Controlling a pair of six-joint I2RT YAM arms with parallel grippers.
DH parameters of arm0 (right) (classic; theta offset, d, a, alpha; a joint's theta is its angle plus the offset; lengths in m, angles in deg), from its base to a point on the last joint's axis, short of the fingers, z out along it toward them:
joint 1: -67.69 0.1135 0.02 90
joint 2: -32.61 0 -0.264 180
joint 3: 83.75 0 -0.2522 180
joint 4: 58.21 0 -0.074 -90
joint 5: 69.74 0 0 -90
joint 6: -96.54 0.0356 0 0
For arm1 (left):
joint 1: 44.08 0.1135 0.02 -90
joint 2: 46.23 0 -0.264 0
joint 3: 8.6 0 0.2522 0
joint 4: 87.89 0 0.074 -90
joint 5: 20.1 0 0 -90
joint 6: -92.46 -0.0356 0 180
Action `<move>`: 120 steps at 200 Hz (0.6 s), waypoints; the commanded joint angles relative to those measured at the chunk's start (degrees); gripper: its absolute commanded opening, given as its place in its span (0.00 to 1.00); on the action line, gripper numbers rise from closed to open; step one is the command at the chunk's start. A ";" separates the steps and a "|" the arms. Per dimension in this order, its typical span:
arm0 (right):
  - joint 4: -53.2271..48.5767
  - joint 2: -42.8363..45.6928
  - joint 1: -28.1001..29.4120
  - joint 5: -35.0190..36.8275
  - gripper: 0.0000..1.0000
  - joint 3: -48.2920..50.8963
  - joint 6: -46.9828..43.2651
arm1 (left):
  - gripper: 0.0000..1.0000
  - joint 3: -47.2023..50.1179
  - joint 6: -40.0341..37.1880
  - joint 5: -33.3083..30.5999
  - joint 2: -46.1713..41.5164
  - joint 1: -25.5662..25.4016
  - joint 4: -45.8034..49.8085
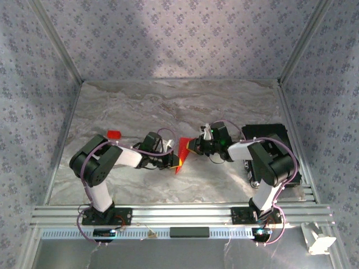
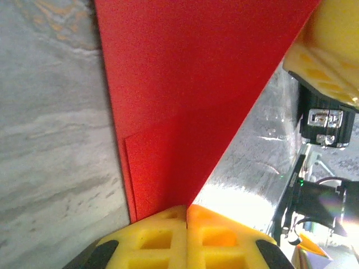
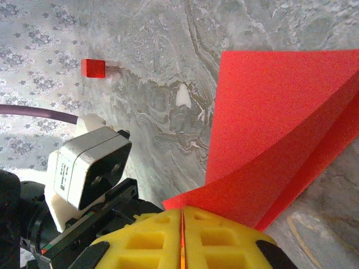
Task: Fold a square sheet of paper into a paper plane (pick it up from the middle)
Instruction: Fold the wing for the fifth time at the center of the table.
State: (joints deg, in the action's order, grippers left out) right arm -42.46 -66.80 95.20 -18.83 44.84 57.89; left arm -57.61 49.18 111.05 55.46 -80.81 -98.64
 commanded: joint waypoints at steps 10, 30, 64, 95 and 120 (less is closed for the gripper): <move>2.19 -2.74 0.62 -2.05 0.10 -1.95 -0.63 | 0.00 1.85 3.75 -1.17 1.05 0.78 -1.39; 2.95 -3.33 0.75 -2.22 0.10 -2.13 -0.09 | 0.00 2.39 5.27 -1.61 1.27 0.78 -2.62; 2.57 -2.35 0.90 -2.07 0.10 -0.89 -0.37 | 0.00 3.58 7.33 -1.90 1.76 0.78 -5.11; 2.73 -1.66 1.06 -1.80 0.10 1.17 -0.46 | 0.00 3.93 7.31 -2.63 1.06 0.80 -4.86; 3.07 -2.39 1.96 -2.55 0.10 0.55 -0.46 | 0.00 4.35 7.94 -3.32 0.97 0.83 -5.28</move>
State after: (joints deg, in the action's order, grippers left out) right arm -40.10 -69.45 96.14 -19.88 45.30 57.93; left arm -54.85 56.39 110.26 55.56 -80.44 -105.07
